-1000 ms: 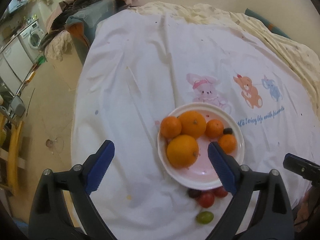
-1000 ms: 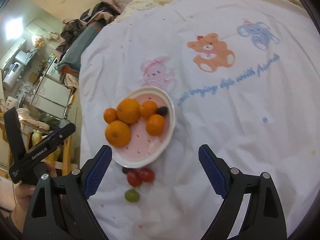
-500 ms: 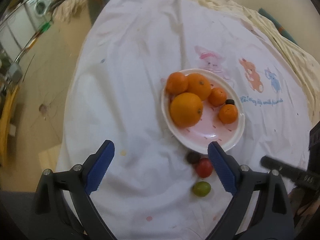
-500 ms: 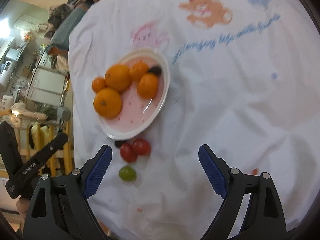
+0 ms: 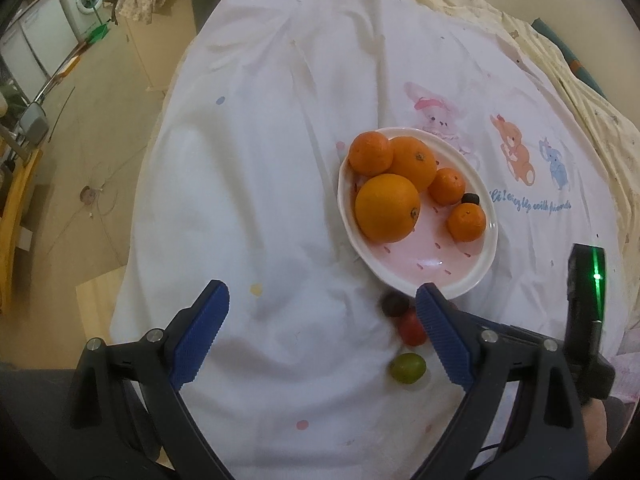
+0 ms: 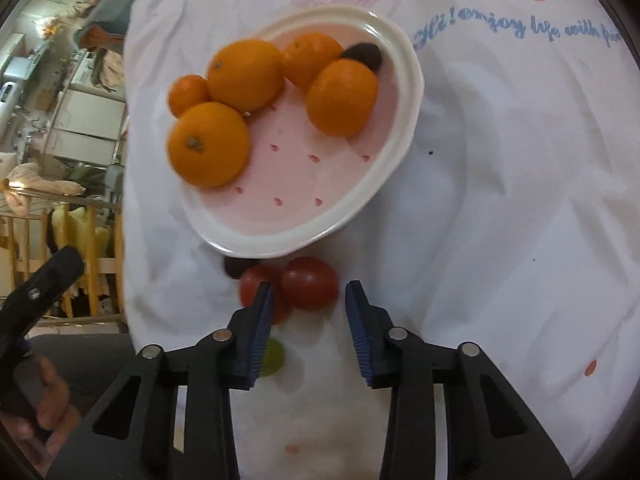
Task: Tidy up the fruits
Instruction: 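Grasp a red tomato with the right tool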
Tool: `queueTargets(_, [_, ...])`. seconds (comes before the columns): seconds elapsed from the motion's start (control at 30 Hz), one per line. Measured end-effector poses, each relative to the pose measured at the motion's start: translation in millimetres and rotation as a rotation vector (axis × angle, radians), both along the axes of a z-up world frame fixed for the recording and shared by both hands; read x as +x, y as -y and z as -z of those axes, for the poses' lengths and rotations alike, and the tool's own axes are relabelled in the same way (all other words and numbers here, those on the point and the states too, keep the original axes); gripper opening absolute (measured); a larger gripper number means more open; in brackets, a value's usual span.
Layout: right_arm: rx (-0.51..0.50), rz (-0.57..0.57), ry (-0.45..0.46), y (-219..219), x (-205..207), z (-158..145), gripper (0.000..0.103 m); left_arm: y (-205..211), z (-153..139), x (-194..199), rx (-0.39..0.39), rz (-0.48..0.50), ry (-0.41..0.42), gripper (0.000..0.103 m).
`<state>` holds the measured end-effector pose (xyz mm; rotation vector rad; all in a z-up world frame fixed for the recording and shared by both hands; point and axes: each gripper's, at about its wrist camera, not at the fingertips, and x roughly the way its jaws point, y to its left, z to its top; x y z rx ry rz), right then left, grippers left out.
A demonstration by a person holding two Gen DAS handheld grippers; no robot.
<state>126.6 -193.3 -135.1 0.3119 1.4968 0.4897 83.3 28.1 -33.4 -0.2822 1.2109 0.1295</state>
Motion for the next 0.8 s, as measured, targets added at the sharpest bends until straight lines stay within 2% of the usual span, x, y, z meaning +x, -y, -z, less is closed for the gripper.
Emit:
queueTargets(0.3, [0.016, -0.017, 0.012, 0, 1, -1, 0.032, -1, 9, 3, -0.001, -0.013, -0.029, 0.093])
queueTargets(0.53, [0.077, 0.059, 0.037, 25, -4, -18, 0.032, 6, 29, 6, -0.013, -0.009, -0.076, 0.092])
queueTargets(0.7, [0.112, 0.096, 0.077, 45, -12, -36, 0.032, 27, 53, 15, -0.017, 0.053, -0.136, 0.078])
queueTargets(0.73, [0.116, 0.102, 0.085, 50, -13, -40, 0.032, 33, 60, 17, -0.012, 0.066, -0.161, 0.068])
queueTargets(0.8, [0.122, 0.110, 0.090, 54, -14, -41, 0.032, 42, 70, 20, -0.016, 0.097, -0.180, 0.065])
